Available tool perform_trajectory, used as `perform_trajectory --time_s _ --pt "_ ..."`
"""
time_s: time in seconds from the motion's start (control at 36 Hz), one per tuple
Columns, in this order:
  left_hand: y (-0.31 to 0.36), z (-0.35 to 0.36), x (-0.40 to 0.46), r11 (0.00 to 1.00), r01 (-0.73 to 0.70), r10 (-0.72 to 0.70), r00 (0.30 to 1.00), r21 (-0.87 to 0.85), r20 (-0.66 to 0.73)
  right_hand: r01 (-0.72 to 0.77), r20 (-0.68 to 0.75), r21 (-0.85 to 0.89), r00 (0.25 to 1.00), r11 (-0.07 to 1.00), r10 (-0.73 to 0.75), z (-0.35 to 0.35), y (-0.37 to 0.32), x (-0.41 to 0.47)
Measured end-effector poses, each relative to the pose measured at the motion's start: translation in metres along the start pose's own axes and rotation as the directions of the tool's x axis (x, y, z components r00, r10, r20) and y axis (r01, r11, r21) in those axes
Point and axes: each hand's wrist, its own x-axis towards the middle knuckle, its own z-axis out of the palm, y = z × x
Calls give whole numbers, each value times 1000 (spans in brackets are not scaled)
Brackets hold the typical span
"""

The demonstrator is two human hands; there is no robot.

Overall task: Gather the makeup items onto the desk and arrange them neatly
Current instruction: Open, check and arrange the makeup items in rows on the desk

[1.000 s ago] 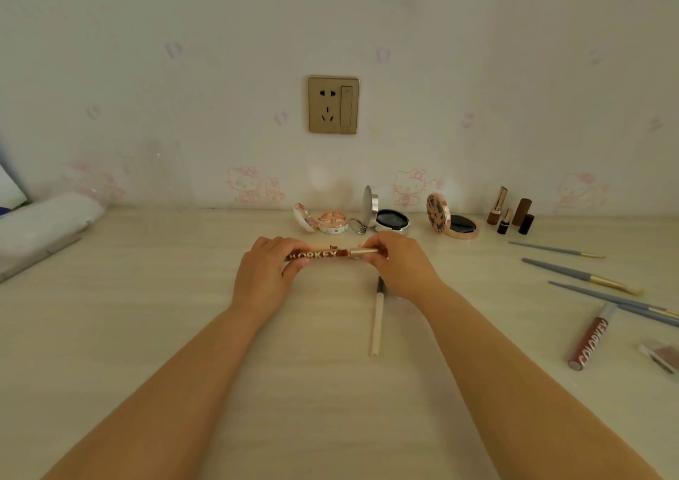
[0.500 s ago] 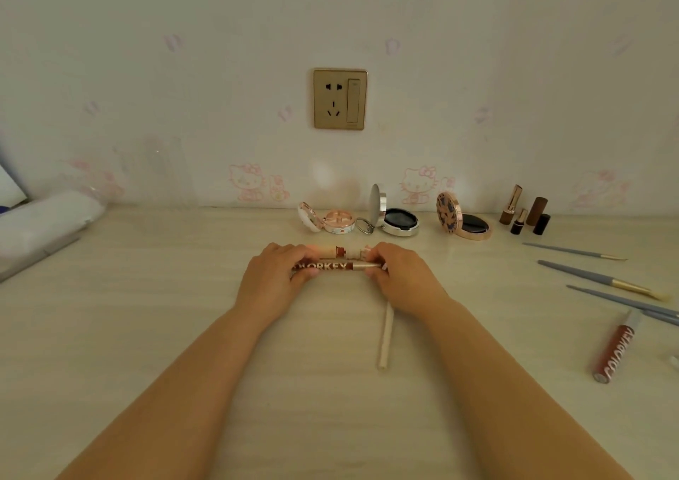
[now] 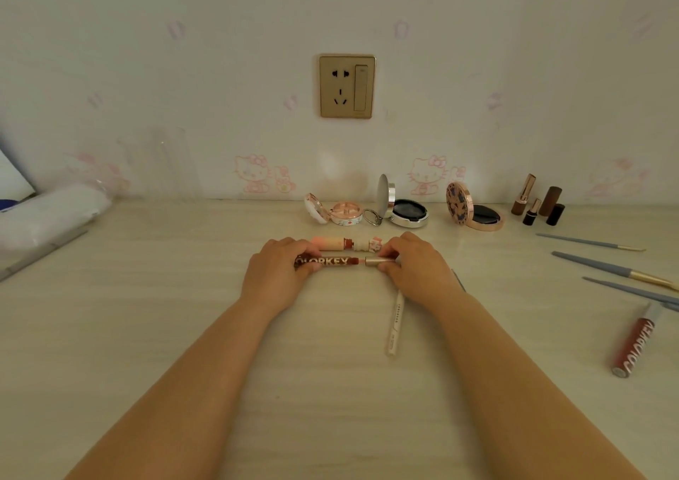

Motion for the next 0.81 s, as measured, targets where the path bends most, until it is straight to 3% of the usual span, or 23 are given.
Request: perform_trajectory --time_s 0.81 --pt "7 -3 -2 998 7 -8 1000 67 14 19 -27 -42 999 999 -21 -2 -3 -4"
